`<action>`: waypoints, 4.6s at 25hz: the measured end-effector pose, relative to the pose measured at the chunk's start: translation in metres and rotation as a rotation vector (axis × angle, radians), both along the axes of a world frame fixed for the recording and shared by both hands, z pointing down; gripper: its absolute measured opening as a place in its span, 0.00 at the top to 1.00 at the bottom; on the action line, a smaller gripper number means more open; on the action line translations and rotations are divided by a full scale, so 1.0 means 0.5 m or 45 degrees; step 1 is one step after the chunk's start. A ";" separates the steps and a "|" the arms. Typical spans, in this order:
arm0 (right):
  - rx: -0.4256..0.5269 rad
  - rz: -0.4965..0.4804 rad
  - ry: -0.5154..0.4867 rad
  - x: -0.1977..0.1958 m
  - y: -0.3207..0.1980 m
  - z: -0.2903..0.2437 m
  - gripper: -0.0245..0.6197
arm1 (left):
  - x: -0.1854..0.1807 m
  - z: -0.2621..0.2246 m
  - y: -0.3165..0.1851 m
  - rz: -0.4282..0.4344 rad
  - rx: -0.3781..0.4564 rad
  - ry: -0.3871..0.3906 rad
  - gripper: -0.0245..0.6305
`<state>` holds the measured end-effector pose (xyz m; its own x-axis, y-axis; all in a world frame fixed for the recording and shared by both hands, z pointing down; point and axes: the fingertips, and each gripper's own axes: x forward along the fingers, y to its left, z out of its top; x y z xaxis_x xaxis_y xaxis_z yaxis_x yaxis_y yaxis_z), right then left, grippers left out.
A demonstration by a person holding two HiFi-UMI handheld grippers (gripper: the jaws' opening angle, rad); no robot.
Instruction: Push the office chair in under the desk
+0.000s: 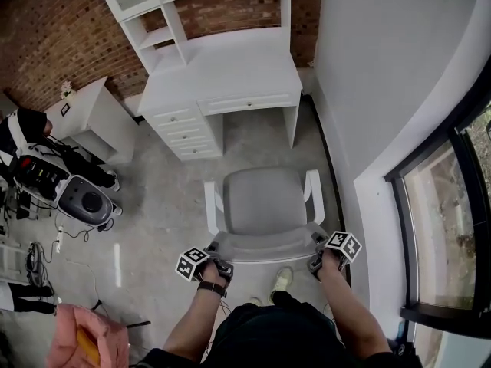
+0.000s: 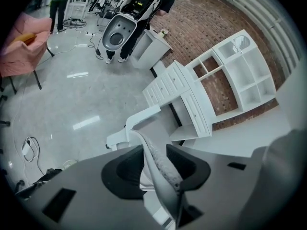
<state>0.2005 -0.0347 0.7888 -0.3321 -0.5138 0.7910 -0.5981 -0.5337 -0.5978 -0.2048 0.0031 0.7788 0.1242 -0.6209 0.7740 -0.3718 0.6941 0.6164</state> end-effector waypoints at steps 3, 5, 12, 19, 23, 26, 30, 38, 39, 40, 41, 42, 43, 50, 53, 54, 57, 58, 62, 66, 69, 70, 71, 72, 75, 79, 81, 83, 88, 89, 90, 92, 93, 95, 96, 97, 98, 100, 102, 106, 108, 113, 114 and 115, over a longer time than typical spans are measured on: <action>0.004 -0.033 0.000 -0.009 -0.048 -0.001 0.67 | -0.008 0.002 -0.040 -0.017 -0.006 -0.003 0.76; 0.003 -0.046 0.000 -0.014 -0.109 -0.003 0.66 | -0.011 0.002 -0.091 -0.022 -0.020 -0.002 0.76; 0.009 -0.040 -0.022 -0.028 -0.165 0.000 0.66 | -0.025 0.004 -0.142 -0.061 -0.019 -0.001 0.77; 0.016 -0.043 -0.015 -0.052 -0.272 0.005 0.67 | -0.049 0.008 -0.253 -0.067 -0.026 -0.002 0.78; 0.001 -0.044 -0.006 -0.056 -0.314 0.009 0.68 | -0.055 0.008 -0.307 -0.062 -0.024 -0.003 0.79; -0.002 -0.026 0.003 -0.065 -0.372 0.008 0.69 | -0.067 0.009 -0.374 -0.041 -0.028 -0.001 0.79; -0.008 -0.010 0.011 -0.085 -0.439 0.011 0.69 | -0.088 0.013 -0.454 -0.025 -0.028 -0.002 0.79; -0.001 0.038 0.008 -0.108 -0.544 0.010 0.69 | -0.112 0.013 -0.576 0.015 -0.037 0.004 0.79; 0.002 0.039 0.006 -0.111 -0.557 0.010 0.69 | -0.114 0.012 -0.589 0.018 -0.036 0.003 0.79; 0.004 0.043 0.003 -0.112 -0.569 0.011 0.69 | -0.115 0.013 -0.603 0.021 -0.034 0.002 0.79; 0.006 0.047 -0.002 -0.112 -0.580 0.013 0.69 | -0.116 0.014 -0.616 0.027 -0.033 0.002 0.79; 0.009 0.050 -0.007 -0.113 -0.592 0.014 0.69 | -0.116 0.015 -0.630 0.032 -0.032 0.001 0.79; 0.010 0.050 -0.009 -0.113 -0.604 0.015 0.69 | -0.117 0.016 -0.645 0.037 -0.031 -0.001 0.79; 0.006 0.011 -0.002 -0.119 -0.686 0.012 0.69 | -0.120 0.015 -0.726 0.029 -0.019 0.002 0.79; 0.004 -0.009 -0.004 -0.120 -0.721 0.013 0.68 | -0.121 0.014 -0.759 0.016 -0.018 -0.001 0.79; 0.002 -0.012 -0.005 -0.120 -0.731 0.014 0.68 | -0.120 0.014 -0.768 0.015 -0.019 -0.002 0.79; -0.002 -0.020 -0.006 -0.117 -0.752 0.015 0.68 | -0.117 0.016 -0.785 0.012 -0.028 -0.002 0.79; -0.001 -0.024 -0.006 -0.115 -0.762 0.014 0.68 | -0.116 0.015 -0.793 0.009 -0.027 -0.003 0.79; -0.001 -0.032 -0.011 -0.109 -0.806 0.006 0.68 | -0.109 0.010 -0.833 -0.008 -0.014 0.000 0.78; 0.002 -0.029 -0.011 -0.109 -0.825 0.006 0.68 | -0.109 0.009 -0.854 -0.016 -0.011 0.009 0.78; 0.005 -0.041 -0.006 -0.116 -0.842 0.006 0.68 | -0.114 0.007 -0.862 -0.018 -0.004 0.014 0.78; 0.003 -0.048 -0.006 -0.118 -0.845 0.008 0.68 | -0.115 0.007 -0.865 -0.020 0.002 0.013 0.78; -0.002 -0.055 -0.006 -0.120 -0.848 0.009 0.68 | -0.116 0.007 -0.868 -0.027 0.007 0.014 0.77; -0.007 -0.060 -0.005 -0.121 -0.849 0.010 0.68 | -0.118 0.008 -0.870 -0.033 0.009 0.015 0.77; -0.010 -0.066 -0.001 -0.120 -0.849 0.010 0.68 | -0.117 0.009 -0.870 -0.035 0.012 0.013 0.78; 0.019 -0.083 -0.006 -0.119 -0.851 0.006 0.65 | -0.113 0.005 -0.876 -0.008 0.047 0.004 0.74; 0.036 -0.095 -0.014 -0.121 -0.849 0.005 0.63 | -0.110 0.004 -0.876 0.030 0.057 -0.009 0.72; 0.051 -0.113 -0.014 -0.121 -0.849 0.004 0.62 | -0.108 0.002 -0.875 0.070 0.062 -0.019 0.69; 0.091 -0.123 0.005 -0.119 -0.844 -0.013 0.60 | -0.107 -0.013 -0.877 0.142 0.075 -0.026 0.68; 0.097 -0.119 0.007 -0.118 -0.843 -0.016 0.60 | -0.107 -0.015 -0.876 0.150 0.079 -0.029 0.68; 0.103 -0.115 0.010 -0.117 -0.841 -0.018 0.60 | -0.107 -0.017 -0.874 0.156 0.083 -0.029 0.68; 0.114 -0.106 0.017 -0.114 -0.836 -0.024 0.60 | -0.108 -0.021 -0.868 0.164 0.093 -0.020 0.68; 0.120 -0.099 0.019 -0.112 -0.832 -0.028 0.60 | -0.109 -0.024 -0.864 0.167 0.097 -0.016 0.68; 0.137 -0.082 0.015 -0.106 -0.824 -0.040 0.60 | -0.109 -0.032 -0.857 0.177 0.110 -0.013 0.68; 0.149 -0.071 0.013 -0.102 -0.820 -0.048 0.60 | -0.109 -0.039 -0.854 0.183 0.120 -0.013 0.68; 0.160 -0.062 0.013 -0.099 -0.816 -0.055 0.60 | -0.109 -0.046 -0.852 0.189 0.131 -0.014 0.68; 0.170 -0.054 0.015 -0.096 -0.811 -0.063 0.60 | -0.109 -0.055 -0.848 0.195 0.144 -0.013 0.68; 0.190 -0.045 0.025 -0.094 -0.801 -0.081 0.61 | -0.110 -0.073 -0.839 0.208 0.174 -0.013 0.69; 0.213 -0.042 0.030 -0.096 -0.792 -0.101 0.62 | -0.109 -0.093 -0.828 0.217 0.197 -0.009 0.69; 0.251 -0.037 0.021 -0.100 -0.773 -0.133 0.66 | -0.097 -0.129 -0.808 0.210 0.235 0.024 0.71; 0.276 -0.042 0.019 -0.103 -0.764 -0.148 0.68 | -0.090 -0.153 -0.800 0.233 0.270 0.032 0.72; 0.409 -0.089 0.018 -0.111 -0.765 -0.226 0.80 | -0.060 -0.256 -0.807 0.345 0.434 0.009 0.87; 0.446 -0.110 0.023 -0.114 -0.772 -0.246 0.82 | -0.054 -0.280 -0.815 0.375 0.477 -0.018 0.88; 0.484 -0.138 0.028 -0.120 -0.779 -0.267 0.84 | -0.048 -0.306 -0.824 0.409 0.521 -0.048 0.90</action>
